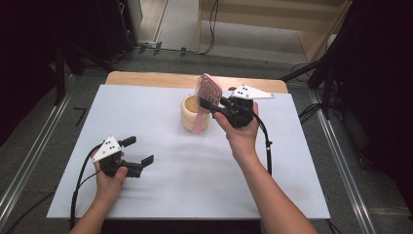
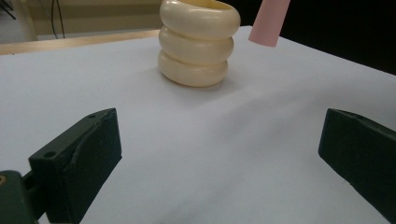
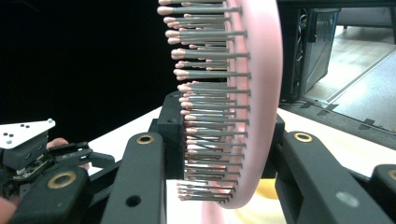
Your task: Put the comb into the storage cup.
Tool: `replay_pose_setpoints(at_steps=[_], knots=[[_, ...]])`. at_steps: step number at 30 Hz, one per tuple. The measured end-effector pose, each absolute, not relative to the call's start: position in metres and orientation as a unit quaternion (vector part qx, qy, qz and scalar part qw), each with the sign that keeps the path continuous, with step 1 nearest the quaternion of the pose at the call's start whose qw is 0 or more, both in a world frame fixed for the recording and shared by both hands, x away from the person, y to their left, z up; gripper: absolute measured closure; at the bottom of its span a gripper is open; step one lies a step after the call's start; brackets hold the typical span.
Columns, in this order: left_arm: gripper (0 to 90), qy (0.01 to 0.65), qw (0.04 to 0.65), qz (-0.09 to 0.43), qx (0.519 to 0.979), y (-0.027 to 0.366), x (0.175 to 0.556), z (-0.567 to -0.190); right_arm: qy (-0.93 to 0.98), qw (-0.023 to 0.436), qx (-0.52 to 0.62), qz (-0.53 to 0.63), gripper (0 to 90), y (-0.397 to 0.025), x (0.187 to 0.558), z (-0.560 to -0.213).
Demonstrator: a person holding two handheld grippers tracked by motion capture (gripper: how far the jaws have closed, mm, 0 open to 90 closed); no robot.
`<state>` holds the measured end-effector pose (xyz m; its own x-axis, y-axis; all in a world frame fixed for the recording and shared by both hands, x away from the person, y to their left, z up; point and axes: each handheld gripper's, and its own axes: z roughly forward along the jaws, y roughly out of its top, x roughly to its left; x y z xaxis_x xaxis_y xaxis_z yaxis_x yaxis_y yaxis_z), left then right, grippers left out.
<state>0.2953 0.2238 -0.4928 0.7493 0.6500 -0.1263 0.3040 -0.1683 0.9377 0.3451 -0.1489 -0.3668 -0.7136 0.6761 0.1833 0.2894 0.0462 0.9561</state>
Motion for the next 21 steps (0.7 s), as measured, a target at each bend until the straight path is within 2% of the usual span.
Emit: replay_pose_setpoints(at_steps=[21], knots=[[0.0, 0.314, 0.562, 0.153, 0.75, 0.223, 0.295, -0.493, 0.702, 0.189, 0.337, 0.599, 62.0, -0.146, 0.364, -0.338]])
